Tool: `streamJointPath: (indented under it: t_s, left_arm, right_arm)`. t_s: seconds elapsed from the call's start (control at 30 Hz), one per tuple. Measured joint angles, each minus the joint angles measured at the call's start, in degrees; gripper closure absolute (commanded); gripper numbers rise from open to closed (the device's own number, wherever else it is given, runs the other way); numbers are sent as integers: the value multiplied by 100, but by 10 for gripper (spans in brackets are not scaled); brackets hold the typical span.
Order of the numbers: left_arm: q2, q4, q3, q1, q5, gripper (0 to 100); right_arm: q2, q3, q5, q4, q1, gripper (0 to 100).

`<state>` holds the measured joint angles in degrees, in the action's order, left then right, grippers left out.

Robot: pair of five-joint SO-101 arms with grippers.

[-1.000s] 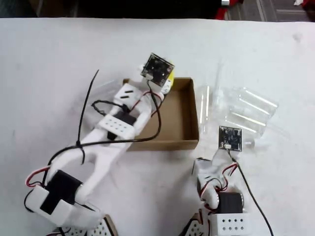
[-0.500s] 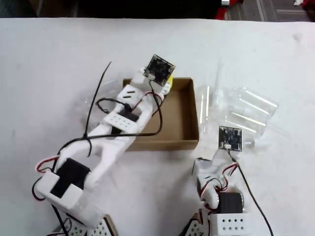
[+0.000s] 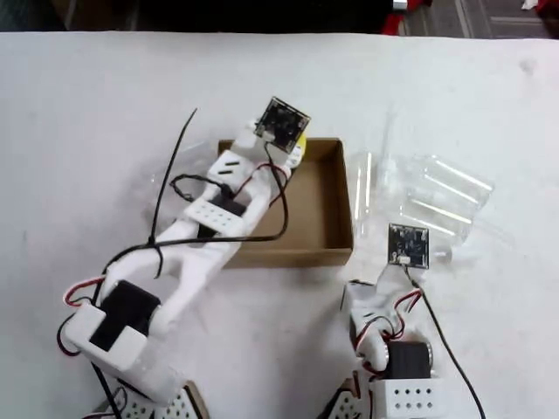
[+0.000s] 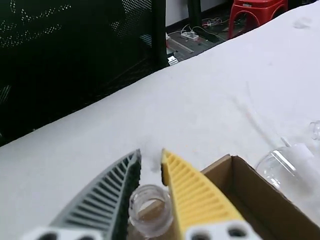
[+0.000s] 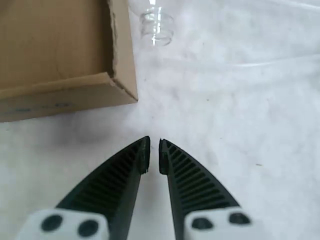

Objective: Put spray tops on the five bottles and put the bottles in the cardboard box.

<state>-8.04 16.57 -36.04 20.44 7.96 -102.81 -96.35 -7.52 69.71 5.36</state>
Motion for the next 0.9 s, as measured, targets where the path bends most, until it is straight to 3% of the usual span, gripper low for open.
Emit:
streamJointPath:
  t_s: [0.2,0.47,0.6,0.9]
  left_arm:
    - [0,0,0,0,-9,955]
    - [-18,-18,-9,-26,-202,688]
    - [-9,-396,97,-35,-651,700]
    - [422,-844,202,-149,-756,706]
  right_arm:
    - [0,0,0,0,0,981]
    - [0,0,0,0,0,981]
    - [0,0,0,0,0,981]
    - [0,0,0,0,0,981]
